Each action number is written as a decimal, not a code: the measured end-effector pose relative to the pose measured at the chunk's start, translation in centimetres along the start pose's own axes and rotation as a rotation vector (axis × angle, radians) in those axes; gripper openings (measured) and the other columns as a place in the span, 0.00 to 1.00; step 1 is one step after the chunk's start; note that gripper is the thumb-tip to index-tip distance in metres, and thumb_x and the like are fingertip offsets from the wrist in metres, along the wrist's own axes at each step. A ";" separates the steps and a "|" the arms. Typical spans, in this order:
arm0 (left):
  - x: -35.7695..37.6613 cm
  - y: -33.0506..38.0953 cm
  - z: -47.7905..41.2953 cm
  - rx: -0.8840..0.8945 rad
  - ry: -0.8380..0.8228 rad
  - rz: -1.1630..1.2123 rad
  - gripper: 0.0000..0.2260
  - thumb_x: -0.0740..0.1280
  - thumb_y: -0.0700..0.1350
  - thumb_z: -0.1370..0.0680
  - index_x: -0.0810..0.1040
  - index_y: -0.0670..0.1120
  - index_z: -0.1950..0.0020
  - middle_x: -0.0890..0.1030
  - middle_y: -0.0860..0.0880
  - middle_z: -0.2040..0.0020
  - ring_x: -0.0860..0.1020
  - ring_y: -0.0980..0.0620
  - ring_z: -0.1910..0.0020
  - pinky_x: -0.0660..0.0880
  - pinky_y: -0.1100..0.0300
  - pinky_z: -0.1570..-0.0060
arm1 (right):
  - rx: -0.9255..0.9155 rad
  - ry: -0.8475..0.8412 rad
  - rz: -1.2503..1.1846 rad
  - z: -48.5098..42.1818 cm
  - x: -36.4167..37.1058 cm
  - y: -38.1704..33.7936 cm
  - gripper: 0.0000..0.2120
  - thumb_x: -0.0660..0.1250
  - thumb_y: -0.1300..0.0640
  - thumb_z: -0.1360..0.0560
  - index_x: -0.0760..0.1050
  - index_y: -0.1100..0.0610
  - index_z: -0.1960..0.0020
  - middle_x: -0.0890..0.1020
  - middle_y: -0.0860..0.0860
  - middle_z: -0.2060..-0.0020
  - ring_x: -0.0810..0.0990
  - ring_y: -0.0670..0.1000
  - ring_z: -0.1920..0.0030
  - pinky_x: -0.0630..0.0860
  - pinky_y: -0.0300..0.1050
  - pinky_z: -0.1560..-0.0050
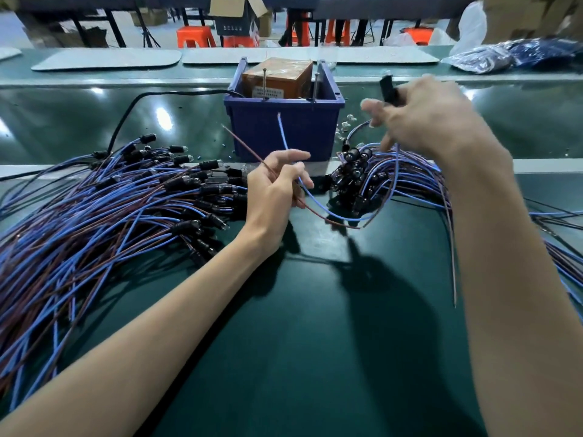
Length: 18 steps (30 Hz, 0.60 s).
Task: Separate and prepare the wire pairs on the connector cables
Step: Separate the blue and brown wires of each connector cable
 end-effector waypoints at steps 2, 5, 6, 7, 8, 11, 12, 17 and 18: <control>0.7 0.2 0.4 -0.018 -0.075 -0.005 0.11 0.58 0.35 0.22 0.78 0.41 0.60 0.79 0.48 0.73 0.71 0.54 0.78 0.68 0.65 0.77 | 0.050 0.079 -0.037 -0.1 -0.9 0.6 0.20 0.63 0.42 0.22 0.78 0.56 0.42 0.83 0.57 0.51 0.81 0.56 0.45 0.75 0.54 0.39; 2.5 0.2 1.3 -0.047 -0.320 -0.074 0.10 0.60 0.41 0.27 0.78 0.38 0.63 0.84 0.45 0.66 0.72 0.49 0.79 0.68 0.60 0.74 | 0.089 0.181 0.005 -0.1 -1.6 0.9 0.17 0.63 0.48 0.21 0.77 0.58 0.39 0.80 0.61 0.44 0.78 0.58 0.41 0.74 0.49 0.38; 3.2 0.1 1.9 -0.049 -0.437 -0.120 0.11 0.61 0.43 0.28 0.80 0.39 0.60 0.85 0.44 0.62 0.75 0.48 0.77 0.69 0.59 0.72 | 0.089 0.198 0.042 0.0 -1.6 0.8 0.17 0.62 0.50 0.20 0.77 0.59 0.38 0.79 0.61 0.42 0.77 0.60 0.40 0.72 0.49 0.39; 3.9 0.1 2.4 -0.040 -0.545 -0.168 0.12 0.62 0.44 0.28 0.82 0.40 0.57 0.85 0.44 0.57 0.78 0.48 0.74 0.70 0.59 0.69 | 0.085 0.203 0.069 -0.1 -1.5 0.7 0.16 0.62 0.51 0.20 0.76 0.60 0.38 0.77 0.62 0.40 0.75 0.60 0.39 0.72 0.48 0.40; 4.3 0.0 3.0 -0.028 -0.628 -0.200 0.13 0.63 0.47 0.28 0.83 0.41 0.54 0.85 0.44 0.54 0.81 0.48 0.69 0.71 0.60 0.67 | 0.074 0.202 0.086 -0.1 -1.3 0.5 0.15 0.61 0.53 0.19 0.76 0.61 0.38 0.75 0.62 0.38 0.75 0.60 0.39 0.71 0.47 0.40; 4.6 -0.1 3.2 -0.051 -0.697 -0.158 0.19 0.60 0.55 0.28 0.84 0.42 0.55 0.82 0.35 0.48 0.83 0.58 0.60 0.72 0.64 0.65 | 0.027 0.221 0.112 -0.1 -0.7 0.0 0.12 0.61 0.61 0.20 0.75 0.62 0.40 0.66 0.61 0.34 0.71 0.57 0.45 0.68 0.44 0.39; 4.4 -0.1 3.0 -0.080 -0.679 -0.122 0.20 0.59 0.57 0.29 0.85 0.44 0.57 0.82 0.35 0.47 0.83 0.58 0.61 0.72 0.64 0.65 | 0.015 0.241 0.109 -0.1 -0.7 -0.1 0.12 0.60 0.64 0.21 0.76 0.62 0.40 0.64 0.60 0.33 0.68 0.54 0.49 0.67 0.43 0.38; 3.5 -0.6 2.0 -0.143 -0.611 -0.063 0.30 0.53 0.65 0.28 0.86 0.45 0.59 0.85 0.45 0.50 0.82 0.48 0.69 0.70 0.60 0.65 | 0.007 0.367 0.106 0.5 -1.6 0.6 0.14 0.58 0.70 0.24 0.76 0.63 0.41 0.60 0.58 0.32 0.69 0.54 0.48 0.65 0.39 0.35; 3.3 -0.6 1.9 -0.136 -0.586 -0.064 0.32 0.52 0.66 0.27 0.85 0.43 0.59 0.85 0.43 0.51 0.81 0.47 0.71 0.70 0.58 0.66 | 0.007 0.369 0.124 0.5 -1.8 0.8 0.15 0.58 0.70 0.24 0.76 0.63 0.40 0.59 0.58 0.32 0.70 0.54 0.45 0.64 0.38 0.34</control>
Point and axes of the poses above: each hand's wrist, its own z-axis away from the middle knuckle, its own x-axis out of the palm, y = z × x, the point moved 8 cm from there along -z, towards the middle knuckle
